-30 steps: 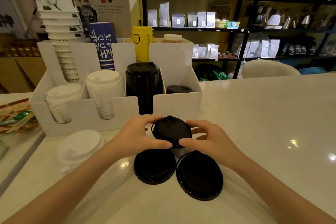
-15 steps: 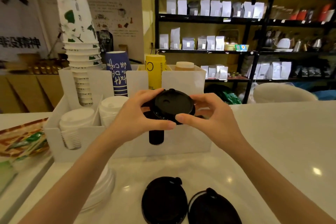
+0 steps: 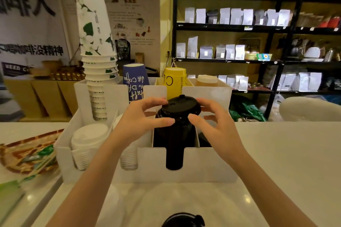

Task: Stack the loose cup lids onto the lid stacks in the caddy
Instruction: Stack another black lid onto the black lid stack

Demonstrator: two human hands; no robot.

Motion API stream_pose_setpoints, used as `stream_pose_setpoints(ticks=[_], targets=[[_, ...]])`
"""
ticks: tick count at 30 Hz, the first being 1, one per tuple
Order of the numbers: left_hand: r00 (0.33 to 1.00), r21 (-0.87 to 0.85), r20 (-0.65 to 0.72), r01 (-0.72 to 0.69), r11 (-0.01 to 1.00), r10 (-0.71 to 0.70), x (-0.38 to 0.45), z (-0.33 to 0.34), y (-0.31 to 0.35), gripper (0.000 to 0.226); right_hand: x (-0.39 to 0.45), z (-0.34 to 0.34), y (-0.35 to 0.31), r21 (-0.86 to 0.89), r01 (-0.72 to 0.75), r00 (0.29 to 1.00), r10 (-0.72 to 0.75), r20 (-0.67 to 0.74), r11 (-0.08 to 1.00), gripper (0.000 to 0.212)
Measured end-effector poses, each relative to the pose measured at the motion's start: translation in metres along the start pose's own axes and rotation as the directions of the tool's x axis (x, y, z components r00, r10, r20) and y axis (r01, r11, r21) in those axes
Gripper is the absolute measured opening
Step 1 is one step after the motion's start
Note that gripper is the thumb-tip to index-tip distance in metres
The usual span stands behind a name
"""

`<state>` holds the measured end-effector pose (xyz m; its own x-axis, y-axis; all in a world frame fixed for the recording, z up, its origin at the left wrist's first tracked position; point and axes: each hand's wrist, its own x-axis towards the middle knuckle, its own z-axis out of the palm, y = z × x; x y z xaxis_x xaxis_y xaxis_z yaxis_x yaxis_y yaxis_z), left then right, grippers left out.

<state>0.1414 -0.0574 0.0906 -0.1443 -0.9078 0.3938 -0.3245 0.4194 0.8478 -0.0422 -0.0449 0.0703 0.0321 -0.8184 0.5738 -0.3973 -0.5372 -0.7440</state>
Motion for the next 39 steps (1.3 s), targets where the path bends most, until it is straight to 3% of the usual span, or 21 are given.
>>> stream_pose_setpoints(ticks=[9, 17, 22, 26, 39], targets=[[1.000, -0.060, 0.028, -0.012, 0.998, 0.014, 0.008, -0.002, -0.011, 0.038, 0.000, 0.009, 0.014, 0.022, -0.025, 0.999, 0.024, 0.046, 0.999, 0.037], [0.996, 0.040, 0.088, 0.019, 0.999, -0.022, 0.009, 0.006, -0.020, 0.051, -0.007, 0.019, 0.020, -0.145, 0.077, 0.997, -0.073, 0.036, 0.986, 0.039], [0.998, 0.124, 0.056, 0.008, 0.992, -0.015, 0.010, 0.016, -0.020, 0.058, -0.010, 0.022, 0.021, -0.237, 0.125, 0.992, -0.119, 0.040, 0.964, 0.039], [1.000, 0.160, 0.022, 0.017, 0.987, -0.020, 0.010, 0.020, -0.022, 0.055, -0.014, 0.024, 0.023, -0.300, 0.155, 0.988, -0.144, 0.056, 0.941, 0.050], [0.999, 0.231, 0.023, -0.036, 0.972, 0.032, 0.007, 0.026, -0.019, 0.051, -0.014, 0.023, 0.026, -0.385, 0.197, 0.980, -0.176, 0.090, 0.902, 0.047]])
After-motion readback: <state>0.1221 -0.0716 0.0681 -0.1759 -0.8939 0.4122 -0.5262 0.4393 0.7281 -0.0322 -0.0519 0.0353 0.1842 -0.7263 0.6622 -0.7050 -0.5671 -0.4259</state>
